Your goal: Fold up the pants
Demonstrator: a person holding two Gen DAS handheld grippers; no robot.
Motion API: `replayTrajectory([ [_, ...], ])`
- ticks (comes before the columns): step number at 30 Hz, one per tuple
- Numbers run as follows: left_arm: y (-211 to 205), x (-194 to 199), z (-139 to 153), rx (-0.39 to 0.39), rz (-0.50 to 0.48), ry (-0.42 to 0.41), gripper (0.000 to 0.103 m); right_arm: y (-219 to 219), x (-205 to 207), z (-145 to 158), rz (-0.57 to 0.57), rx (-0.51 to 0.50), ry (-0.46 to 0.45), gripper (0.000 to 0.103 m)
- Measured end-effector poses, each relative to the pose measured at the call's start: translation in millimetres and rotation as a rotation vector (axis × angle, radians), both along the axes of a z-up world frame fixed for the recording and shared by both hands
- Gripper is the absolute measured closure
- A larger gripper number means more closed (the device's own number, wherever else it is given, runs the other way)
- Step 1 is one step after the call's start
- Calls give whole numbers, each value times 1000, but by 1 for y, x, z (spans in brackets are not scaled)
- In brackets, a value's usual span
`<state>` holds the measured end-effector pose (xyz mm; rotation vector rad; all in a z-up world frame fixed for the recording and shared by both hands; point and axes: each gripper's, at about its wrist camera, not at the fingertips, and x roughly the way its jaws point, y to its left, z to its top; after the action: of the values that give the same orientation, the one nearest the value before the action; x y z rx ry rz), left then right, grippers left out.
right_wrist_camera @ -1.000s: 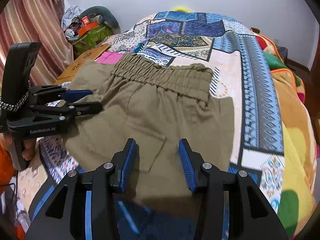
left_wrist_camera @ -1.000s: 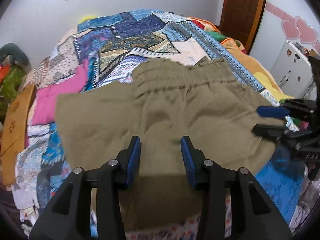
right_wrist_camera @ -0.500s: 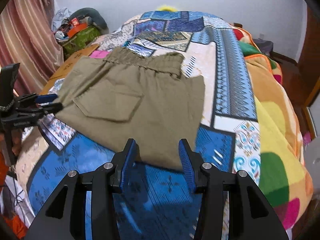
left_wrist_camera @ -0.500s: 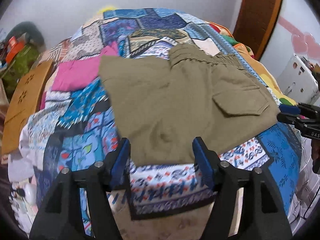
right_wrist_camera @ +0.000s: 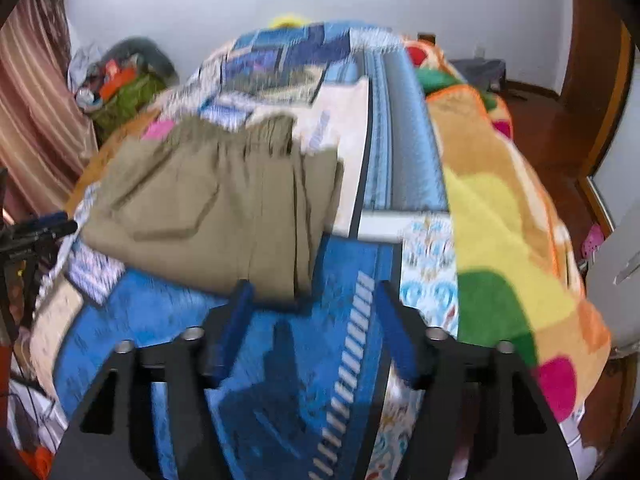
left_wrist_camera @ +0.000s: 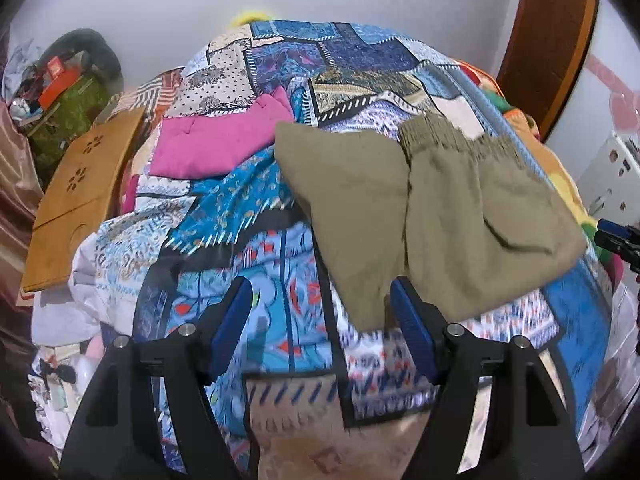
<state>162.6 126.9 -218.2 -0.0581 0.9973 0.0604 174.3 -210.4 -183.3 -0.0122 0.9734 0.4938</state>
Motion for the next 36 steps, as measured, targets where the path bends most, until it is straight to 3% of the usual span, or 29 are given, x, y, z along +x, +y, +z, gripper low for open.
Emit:
replayTrajectory([
  [5, -1, 33, -16, -82, -18, 48, 32, 17, 29, -2, 3, 25, -7, 38],
  [11, 1, 60, -37, -185, -19, 88, 31, 37, 60, -32, 28, 44, 94, 38],
  [13, 6, 67, -40, -232, -11, 89, 31, 39, 71, -44, 38, 98, 167, 35],
  [15, 7, 74, -42, -238, -6, 88, 31, 39, 77, -51, 40, 153, 220, 32],
  [19, 0, 83, -42, -208, -19, 76, 33, 43, 82, -54, 74, 175, 218, 32],
  [22, -4, 90, -40, -185, -19, 59, 48, 45, 82, -52, 92, 185, 206, 43],
  [24, -10, 93, -38, -133, -10, 48, 61, 46, 81, -51, 97, 199, 201, 56],
  [26, -15, 96, -36, -88, -3, 44, 73, 47, 82, -48, 97, 190, 191, 75],
  [30, -24, 98, -30, -13, 0, 30, 90, 61, 76, -38, 128, 97, 109, 88],
  [33, -27, 95, -20, 24, -15, 14, 95, 65, 75, -28, 143, 58, 68, 93],
  [36, -28, 88, -2, 40, -39, -22, 99, 58, 82, -12, 138, 92, 65, 95],
])
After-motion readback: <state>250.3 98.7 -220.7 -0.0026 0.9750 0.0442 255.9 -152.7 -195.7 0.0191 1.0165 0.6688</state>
